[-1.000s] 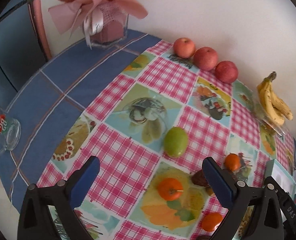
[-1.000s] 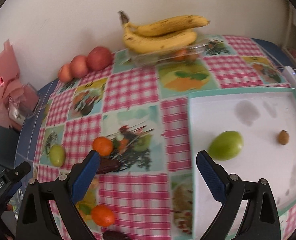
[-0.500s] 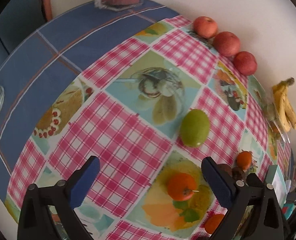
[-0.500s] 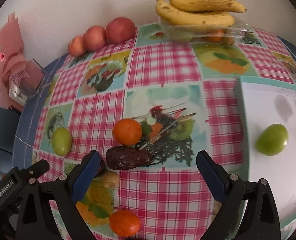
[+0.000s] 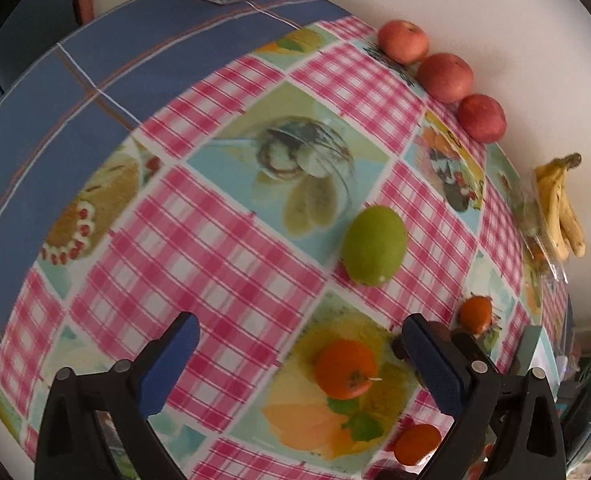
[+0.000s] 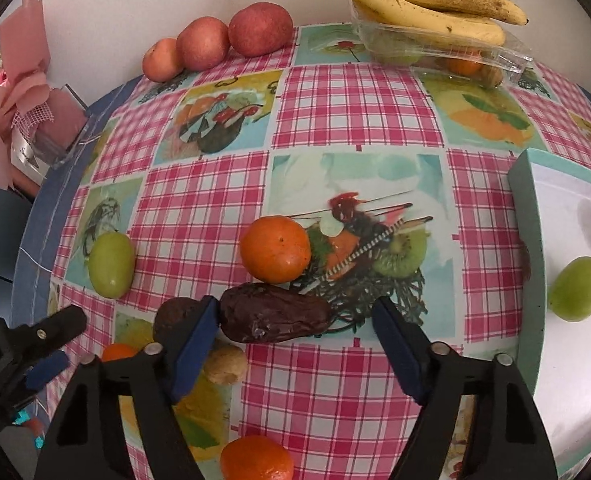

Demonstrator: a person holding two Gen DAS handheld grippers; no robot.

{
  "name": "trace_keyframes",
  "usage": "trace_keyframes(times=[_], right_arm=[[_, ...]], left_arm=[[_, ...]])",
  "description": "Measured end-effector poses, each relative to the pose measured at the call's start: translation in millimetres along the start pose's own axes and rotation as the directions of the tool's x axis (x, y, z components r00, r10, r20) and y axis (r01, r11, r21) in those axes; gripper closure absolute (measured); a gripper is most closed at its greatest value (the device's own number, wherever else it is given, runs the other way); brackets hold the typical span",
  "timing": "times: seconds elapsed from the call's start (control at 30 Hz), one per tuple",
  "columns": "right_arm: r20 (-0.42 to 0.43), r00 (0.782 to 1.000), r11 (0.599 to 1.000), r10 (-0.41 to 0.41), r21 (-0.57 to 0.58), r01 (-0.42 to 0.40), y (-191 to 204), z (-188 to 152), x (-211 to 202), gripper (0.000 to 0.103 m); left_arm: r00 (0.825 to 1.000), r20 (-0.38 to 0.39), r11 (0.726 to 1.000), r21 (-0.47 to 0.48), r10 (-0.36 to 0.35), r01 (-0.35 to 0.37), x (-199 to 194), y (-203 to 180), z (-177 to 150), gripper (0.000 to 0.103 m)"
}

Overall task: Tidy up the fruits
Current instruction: 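Grasp the orange with the left tool while the right tool grasps the dark date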

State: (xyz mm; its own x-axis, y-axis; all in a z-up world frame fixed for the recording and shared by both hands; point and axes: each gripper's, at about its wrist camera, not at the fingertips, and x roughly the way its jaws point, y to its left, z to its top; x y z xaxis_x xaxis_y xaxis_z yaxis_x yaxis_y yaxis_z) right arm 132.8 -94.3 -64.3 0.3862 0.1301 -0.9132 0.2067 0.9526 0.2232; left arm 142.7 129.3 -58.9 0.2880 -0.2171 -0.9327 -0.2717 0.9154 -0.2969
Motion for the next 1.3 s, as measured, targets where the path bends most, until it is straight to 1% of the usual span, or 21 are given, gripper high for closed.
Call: trace_keyframes(times=[0.07, 0.3, 0.47, 0.5, 0.6, 0.7, 0.77, 0.83, 0.9, 0.93, 0.97, 1.0, 1.1, 1.13, 1.23, 1.3], right_arm=[[0.000, 1.000, 1.000, 0.003, -0.001, -0.003, 0, 0, 0, 0.027], [-0.005, 1.000, 1.000, 0.027, 0.004, -0.027, -2, 1, -1, 0.037], [-0.007, 0.999, 0.999, 0.033, 0.018, -0.033, -10, 1, -6, 0.042], [-0.007, 0.999, 0.999, 0.031, 0.019, -0.031, -12, 1, -6, 0.044], [-0.003, 1.000, 0.999, 0.017, 0.039, -0.017, -21, 2, -8, 0.045], [-0.004, 1.000, 0.998, 0.014, 0.067, -0.013, -32, 2, -10, 0.045], [-0.004, 1.000, 0.997, 0.011, 0.081, -0.010, -38, 3, -11, 0.045], [-0.004, 1.000, 0.996, 0.005, 0.092, -0.004, -43, 3, -12, 0.045], [-0.006, 1.000, 0.995, 0.001, 0.098, 0.000, -47, 3, -14, 0.045], [-0.008, 1.000, 0.995, -0.003, 0.101, 0.004, -48, 3, -14, 0.045], [-0.009, 1.000, 0.995, -0.005, 0.103, 0.006, -49, 3, -15, 0.045], [-0.010, 1.000, 0.994, -0.007, 0.105, 0.008, -50, 3, -15, 0.045], [-0.012, 1.000, 0.994, -0.005, 0.110, 0.006, -51, 2, -16, 0.045], [-0.012, 1.000, 0.994, -0.003, 0.113, 0.005, -51, 3, -16, 0.045], [-0.013, 1.000, 0.993, -0.001, 0.122, 0.003, -54, 3, -19, 0.045], [-0.008, 1.000, 0.992, 0.005, 0.125, -0.004, -55, 3, -23, 0.045]], left_arm=[[1.000, -0.008, 1.000, 0.005, -0.006, 0.006, 2, -3, -1, 0.001], [1.000, -0.018, 1.000, 0.024, -0.013, 0.013, 5, -10, -4, 0.003], [0.999, -0.037, 0.999, 0.041, -0.013, 0.015, 7, -12, -7, 0.010], [0.999, -0.042, 0.999, 0.043, -0.016, 0.018, 8, -12, -8, 0.011], [0.998, -0.053, 0.999, 0.039, -0.028, 0.030, 10, -12, -10, 0.013], [0.998, -0.060, 0.998, 0.050, -0.026, 0.029, 12, -16, -12, 0.016], [0.998, -0.065, 0.998, 0.062, -0.016, 0.020, 13, -19, -13, 0.023], [0.998, -0.063, 0.998, 0.069, -0.004, 0.008, 13, -20, -13, 0.026], [0.998, -0.068, 0.998, 0.069, -0.008, 0.012, 13, -20, -13, 0.027], [0.998, -0.069, 0.997, 0.071, -0.009, 0.014, 13, -20, -13, 0.029], [0.998, -0.069, 0.997, 0.075, -0.006, 0.011, 14, -21, -13, 0.034], [0.998, -0.069, 0.997, 0.079, -0.003, 0.008, 13, -21, -14, 0.036], [0.998, -0.066, 0.996, 0.090, 0.013, -0.007, 15, -24, -14, 0.038], [0.998, -0.065, 0.995, 0.097, 0.020, -0.013, 16, -25, -15, 0.040], [0.998, -0.068, 0.994, 0.106, 0.019, -0.011, 16, -26, -16, 0.054], [0.997, -0.073, 0.994, 0.113, 0.006, 0.003, 17, -28, -16, 0.061]])
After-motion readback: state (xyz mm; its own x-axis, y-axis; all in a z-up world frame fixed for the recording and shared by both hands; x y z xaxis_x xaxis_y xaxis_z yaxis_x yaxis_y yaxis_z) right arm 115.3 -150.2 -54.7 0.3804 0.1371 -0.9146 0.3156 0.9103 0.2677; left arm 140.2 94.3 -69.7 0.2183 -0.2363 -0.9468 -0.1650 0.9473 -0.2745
